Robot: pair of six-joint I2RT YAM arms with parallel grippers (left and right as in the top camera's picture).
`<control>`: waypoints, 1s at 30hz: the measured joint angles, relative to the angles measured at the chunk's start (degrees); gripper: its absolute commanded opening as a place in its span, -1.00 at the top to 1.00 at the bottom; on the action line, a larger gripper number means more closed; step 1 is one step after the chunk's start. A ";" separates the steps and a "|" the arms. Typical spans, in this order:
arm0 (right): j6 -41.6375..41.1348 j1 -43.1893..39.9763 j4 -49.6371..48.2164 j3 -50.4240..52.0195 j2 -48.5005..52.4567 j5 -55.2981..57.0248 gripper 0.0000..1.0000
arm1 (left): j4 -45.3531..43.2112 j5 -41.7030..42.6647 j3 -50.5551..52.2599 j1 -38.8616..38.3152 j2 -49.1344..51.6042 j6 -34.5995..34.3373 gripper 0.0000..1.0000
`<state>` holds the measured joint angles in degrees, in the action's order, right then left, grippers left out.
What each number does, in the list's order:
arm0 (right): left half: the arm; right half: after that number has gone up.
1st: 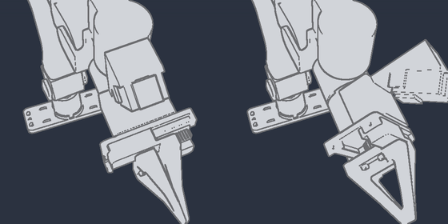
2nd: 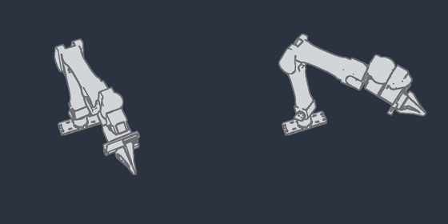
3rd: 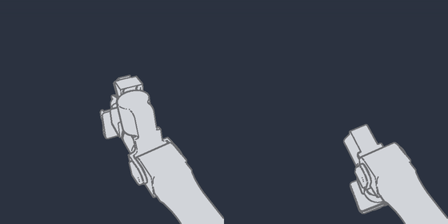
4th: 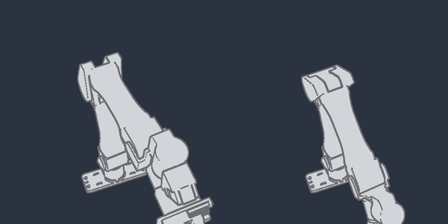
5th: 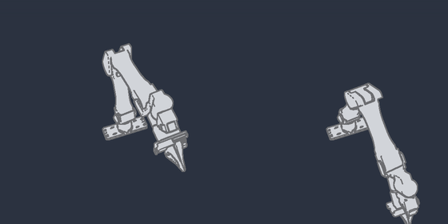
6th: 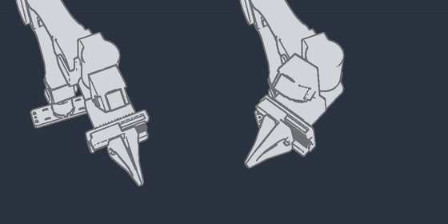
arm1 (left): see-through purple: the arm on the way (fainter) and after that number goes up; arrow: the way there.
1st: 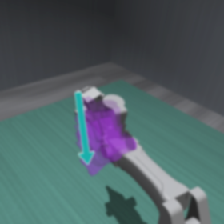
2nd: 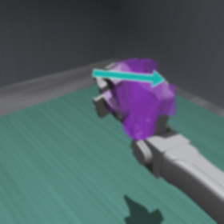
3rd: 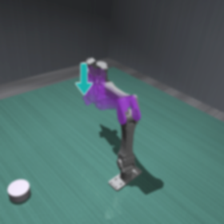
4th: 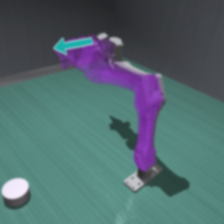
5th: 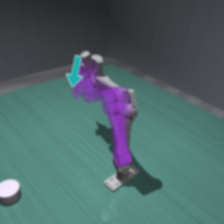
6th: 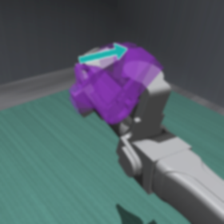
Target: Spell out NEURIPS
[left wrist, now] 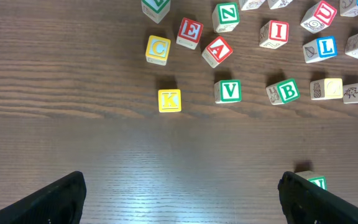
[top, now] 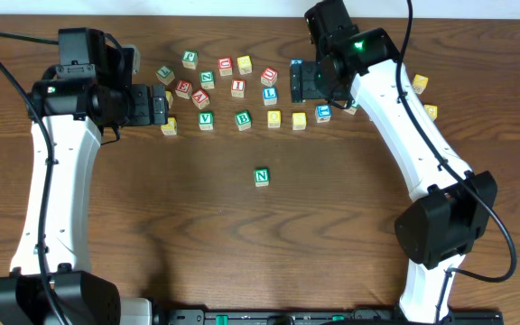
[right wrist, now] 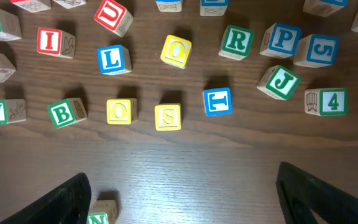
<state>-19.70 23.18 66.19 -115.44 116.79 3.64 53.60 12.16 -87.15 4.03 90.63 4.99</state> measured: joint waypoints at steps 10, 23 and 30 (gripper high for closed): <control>0.90 0.11 0.22 0.00 0.00 0.00 -0.82 | 0.00 0.00 0.00 0.00 0.00 0.00 -0.95; 0.92 0.20 0.50 0.00 0.00 -0.28 -0.83 | 0.00 0.00 0.00 0.00 0.00 -0.02 -0.95; 0.90 0.20 0.81 0.00 0.00 -0.59 -0.83 | -0.11 0.02 0.00 0.00 0.00 -0.26 -0.95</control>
<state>-18.81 23.38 67.00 -115.44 116.79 3.05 53.49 12.19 -87.15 4.03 90.63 4.73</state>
